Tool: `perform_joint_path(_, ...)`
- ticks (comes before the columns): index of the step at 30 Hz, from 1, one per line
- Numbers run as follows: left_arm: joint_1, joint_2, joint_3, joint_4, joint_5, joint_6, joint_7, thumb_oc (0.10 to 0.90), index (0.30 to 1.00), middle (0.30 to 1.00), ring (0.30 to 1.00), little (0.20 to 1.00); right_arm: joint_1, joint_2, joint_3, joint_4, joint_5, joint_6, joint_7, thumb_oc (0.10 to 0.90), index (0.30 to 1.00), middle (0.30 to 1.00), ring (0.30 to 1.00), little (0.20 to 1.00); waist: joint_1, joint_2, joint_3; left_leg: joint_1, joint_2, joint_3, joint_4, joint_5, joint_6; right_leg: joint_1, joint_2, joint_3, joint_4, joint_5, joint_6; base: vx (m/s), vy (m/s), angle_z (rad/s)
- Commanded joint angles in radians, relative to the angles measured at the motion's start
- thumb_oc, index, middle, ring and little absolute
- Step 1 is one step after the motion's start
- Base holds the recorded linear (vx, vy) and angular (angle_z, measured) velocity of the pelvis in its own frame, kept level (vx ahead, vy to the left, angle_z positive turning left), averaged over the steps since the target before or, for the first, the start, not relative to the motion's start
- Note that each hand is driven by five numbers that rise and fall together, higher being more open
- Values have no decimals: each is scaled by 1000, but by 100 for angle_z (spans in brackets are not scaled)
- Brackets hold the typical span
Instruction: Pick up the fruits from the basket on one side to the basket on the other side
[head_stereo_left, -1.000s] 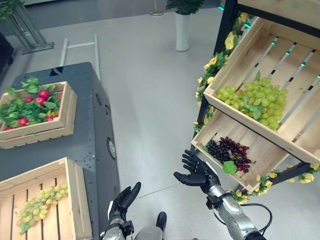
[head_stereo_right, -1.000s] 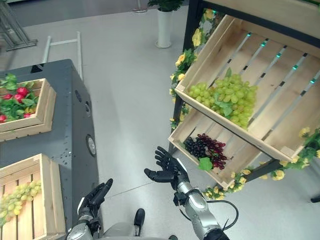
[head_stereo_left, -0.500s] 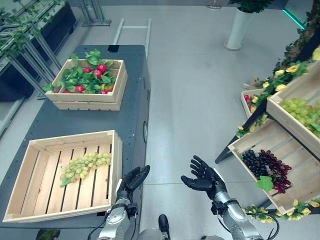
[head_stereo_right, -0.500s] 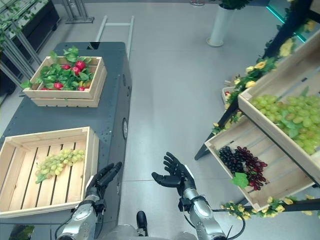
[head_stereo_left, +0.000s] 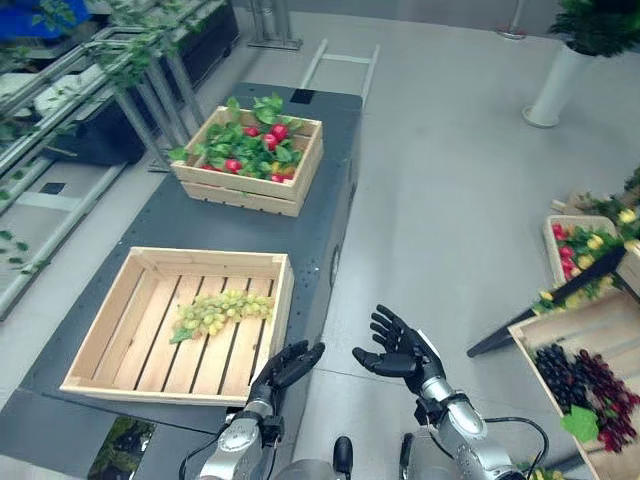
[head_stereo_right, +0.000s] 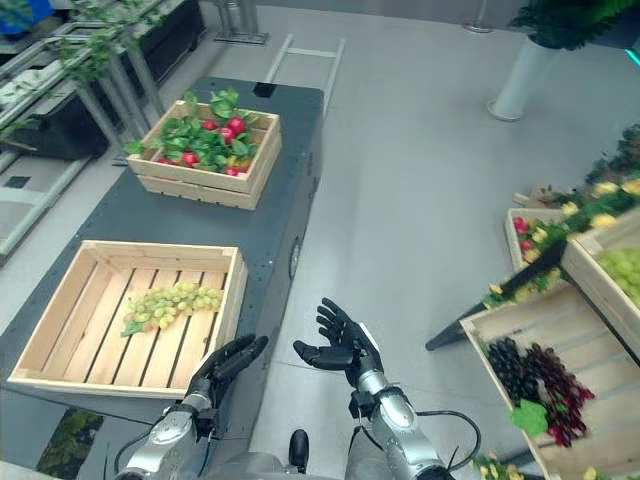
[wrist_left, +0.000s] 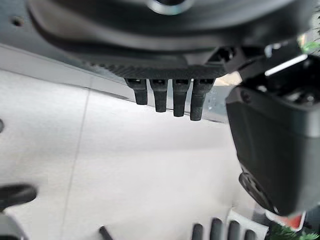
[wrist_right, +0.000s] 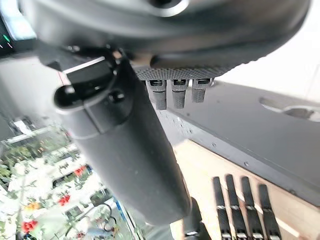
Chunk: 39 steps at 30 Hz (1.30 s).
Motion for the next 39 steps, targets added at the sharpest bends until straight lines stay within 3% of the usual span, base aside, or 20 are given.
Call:
perform_joint_path(1,-55,17,-35,-93,29,-103,-42,800,900,900,900,900,-96,0,-30,-67,72,-137,-2,800,900,900,900,900,-22,-45,-40,-25,-16,46,53,-171,-71,-21,23,114,-120,182,-20,95,-219,125)
perform_joint_path(3,-62,15,-40,-87,44,-111,-62,800,900,900,900,900,-108,5,-39,-46,74,-145,-4,800,900,900,900,900,-18,-57,-47,-38,-27,23,73,-184,-69,5,24,123,-138,174,-20,175,-284,138)
perform_joint_path(5,-50,13,-29,-71,79,-85,-74,800,900,900,900,900,-139,13,-51,-26,127,-107,-2,800,900,900,900,900,-6,-66,-55,-31,-6,25,111,-190,-91,46,17,101,-102,146,-24,309,-343,159)
perform_joint_path(9,-26,24,-32,-68,128,-87,-139,800,900,900,900,900,-114,-2,-44,-54,100,-112,-5,800,900,900,900,900,-1,-69,-91,13,21,32,101,-203,-106,115,16,76,-165,137,-51,282,-240,53)
perform_joint_path(19,3,27,-37,-108,116,-104,-87,800,900,900,900,900,-85,-1,-53,-56,70,-44,31,800,900,900,900,900,22,-65,-124,-2,63,40,103,-172,-153,222,24,2,-246,94,-100,153,-165,8)
perform_joint_path(21,3,22,-33,-109,98,-108,-67,800,900,900,900,900,-78,-1,-46,-66,56,-32,31,800,900,900,900,900,26,-72,-128,-33,78,84,154,-139,-168,238,21,-28,-262,87,-111,73,-114,23)
perform_joint_path(23,-17,14,-36,-108,88,-100,-85,800,900,900,900,900,-58,-9,-55,-75,54,-60,2,800,900,900,900,900,13,-88,-120,-141,111,226,322,-83,-183,272,8,-98,-283,73,-126,10,-114,61)
perform_joint_path(24,-20,14,-37,-107,86,-98,-88,800,900,900,900,900,-55,-10,-56,-76,53,-63,-2,800,900,900,900,900,11,-89,-118,-161,113,235,346,-81,-185,274,7,-108,-283,72,-128,-41,-89,123)
perform_joint_path(25,-43,7,-41,-106,70,-87,-102,800,900,900,900,900,-45,-18,-64,-77,51,-94,-30,800,900,900,900,900,4,-87,-97,-215,120,316,366,-72,-197,290,2,-157,-280,61,-129,-20,-6,114)
perform_joint_path(26,-53,0,-43,-108,71,-89,-123,800,900,900,900,900,-43,-21,-70,-72,54,-122,-54,800,900,900,900,900,-7,-72,-74,-210,139,433,281,-86,-217,314,0,-201,-268,41,-114,-33,29,155)
perform_joint_path(28,-55,-3,-52,-114,106,-93,-140,800,900,900,900,900,-42,-17,-82,-70,39,-155,-110,800,900,900,900,900,-31,-70,-60,-174,191,546,225,-86,-209,309,-20,-260,-233,22,-108,-2,56,154)
perform_joint_path(29,-54,-3,-55,-116,114,-94,-138,800,900,900,900,900,-40,-16,-84,-72,38,-157,-118,800,900,900,900,900,-33,-70,-60,-169,189,533,220,-83,-208,305,-22,-263,-224,20,-106,47,124,119)
perform_joint_path(30,-42,5,-75,-145,132,-110,-86,800,900,900,900,900,-37,-15,-81,-79,29,-166,-131,800,900,900,900,900,-27,-57,-59,-132,125,427,111,-80,-187,275,-20,-246,-191,26,-83,57,135,87)
perform_joint_path(33,-55,30,-79,-161,130,-131,-66,800,900,900,900,900,-25,-22,-82,-96,20,-178,-154,800,900,900,900,900,-35,-47,-61,-77,125,445,27,-71,-173,265,-13,-262,-184,19,-81,67,95,18)
perform_joint_path(35,-73,34,-83,-162,130,-144,-19,800,900,900,900,900,-32,-14,-79,-75,-2,-176,-182,800,900,900,900,900,-21,-45,-67,-61,104,401,-23,-57,-168,279,-8,-268,-205,24,-78,119,105,-10)
perform_joint_path(39,-66,52,-63,-206,177,-172,19,800,900,900,900,900,-34,4,-75,-68,-50,-177,-252,800,900,900,900,900,4,-48,-77,-54,88,374,-33,-68,-154,293,-12,-281,-202,15,-75,95,98,10)
